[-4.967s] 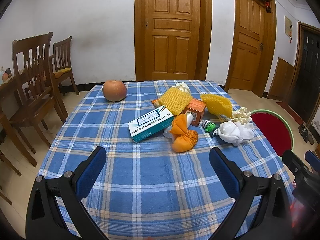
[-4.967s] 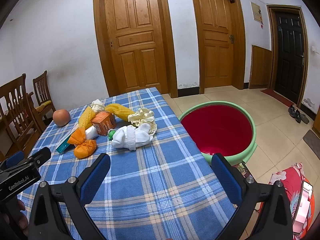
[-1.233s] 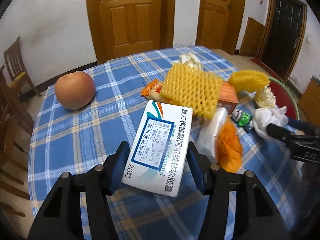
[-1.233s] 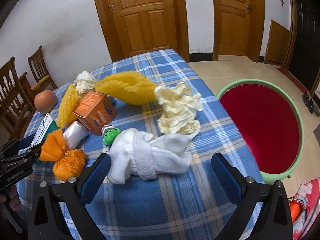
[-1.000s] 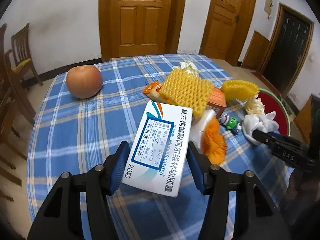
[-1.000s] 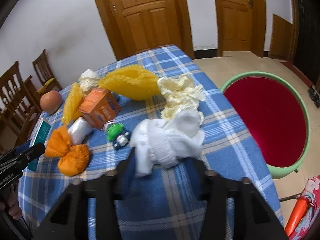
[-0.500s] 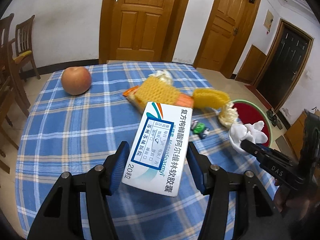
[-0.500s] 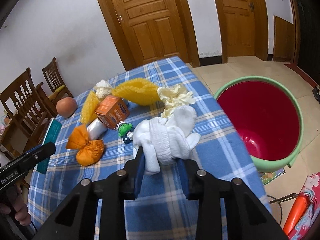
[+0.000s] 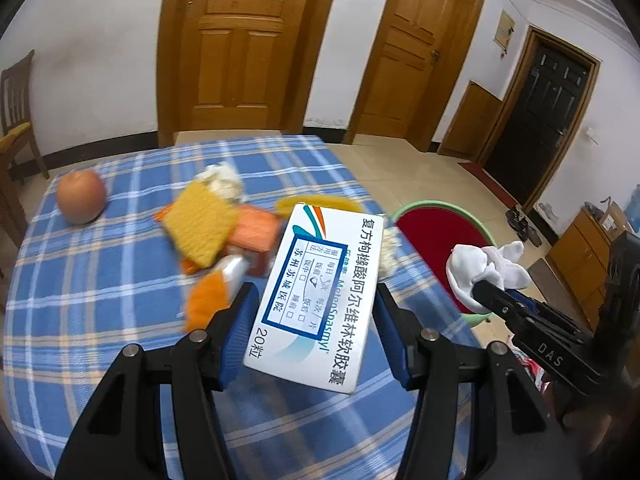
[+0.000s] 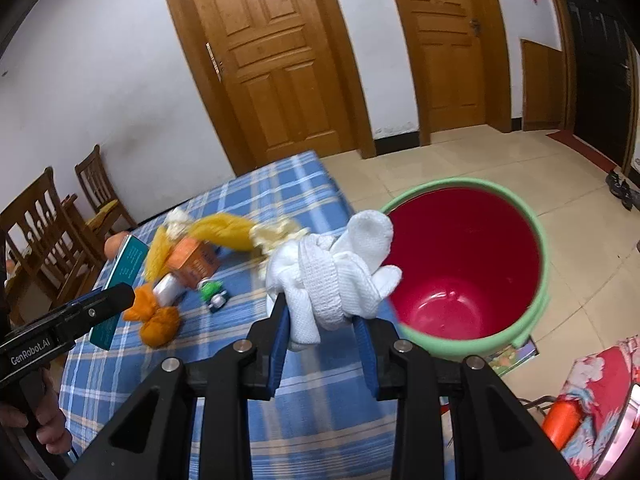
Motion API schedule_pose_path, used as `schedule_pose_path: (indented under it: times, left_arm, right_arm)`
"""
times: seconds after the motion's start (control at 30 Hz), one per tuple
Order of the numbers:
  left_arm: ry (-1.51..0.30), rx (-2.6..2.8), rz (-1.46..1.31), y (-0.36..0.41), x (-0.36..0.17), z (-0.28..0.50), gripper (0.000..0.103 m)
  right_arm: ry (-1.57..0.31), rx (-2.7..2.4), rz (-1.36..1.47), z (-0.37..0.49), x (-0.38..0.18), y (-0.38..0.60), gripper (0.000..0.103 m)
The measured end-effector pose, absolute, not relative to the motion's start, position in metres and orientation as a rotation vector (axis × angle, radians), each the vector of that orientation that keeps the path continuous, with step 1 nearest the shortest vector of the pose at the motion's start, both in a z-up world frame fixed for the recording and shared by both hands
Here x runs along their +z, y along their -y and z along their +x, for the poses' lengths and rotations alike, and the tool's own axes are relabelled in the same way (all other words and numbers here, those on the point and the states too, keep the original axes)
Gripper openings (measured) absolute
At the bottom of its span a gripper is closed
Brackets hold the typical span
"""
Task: Collect trash
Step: 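Carry the box and socks over the red bucket and open both tools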
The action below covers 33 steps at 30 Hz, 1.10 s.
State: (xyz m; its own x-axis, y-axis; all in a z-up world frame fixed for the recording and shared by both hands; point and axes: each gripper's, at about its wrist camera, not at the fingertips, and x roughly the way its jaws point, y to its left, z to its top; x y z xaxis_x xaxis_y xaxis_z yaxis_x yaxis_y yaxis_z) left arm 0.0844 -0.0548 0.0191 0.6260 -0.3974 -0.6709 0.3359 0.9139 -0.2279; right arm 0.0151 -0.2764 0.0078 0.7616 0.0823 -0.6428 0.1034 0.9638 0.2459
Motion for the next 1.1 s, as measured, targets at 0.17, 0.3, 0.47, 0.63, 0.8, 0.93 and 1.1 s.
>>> schedule_pose_path:
  times: [0.17,0.3,0.47,0.63,0.8,0.93,1.1]
  left_arm:
    - [-0.8,-0.463,-0.065,0.094,0.021,0.09,0.058]
    - [-0.814,-0.499,-0.044,0.129,0.017,0.097,0.058]
    - [-0.836,-0.546,-0.002,0.171,0.007,0.106,0.058]
    - [-0.856,-0.58,0.041,0.206,-0.006,0.115,0.058]
    - [-0.892,-0.596,0.068,0.231,-0.021,0.127,0.059]
    - [-0.906,-0.598,0.085,0.244,-0.029,0.137,0.059]
    - [-0.912,-0.605,0.089,0.254,-0.034,0.144,0.059]
  right_arm:
    - [-0.698,-0.039,0.293,0.016,0.006,0.306,0.035]
    - [-0.693,-0.081,0.331,0.014,0.002,0.332,0.035]
    - [-0.69,-0.133,0.386,0.01,-0.007,0.362,0.035]
    - [-0.693,-0.179,0.42,0.003,-0.017,0.384,0.037]
    - [-0.712,-0.202,0.449,0.005,-0.027,0.401,0.037]
    - [-0.728,-0.216,0.467,0.008,-0.035,0.409,0.037]
    - [-0.743,-0.232,0.484,0.014,-0.042,0.417,0.037]
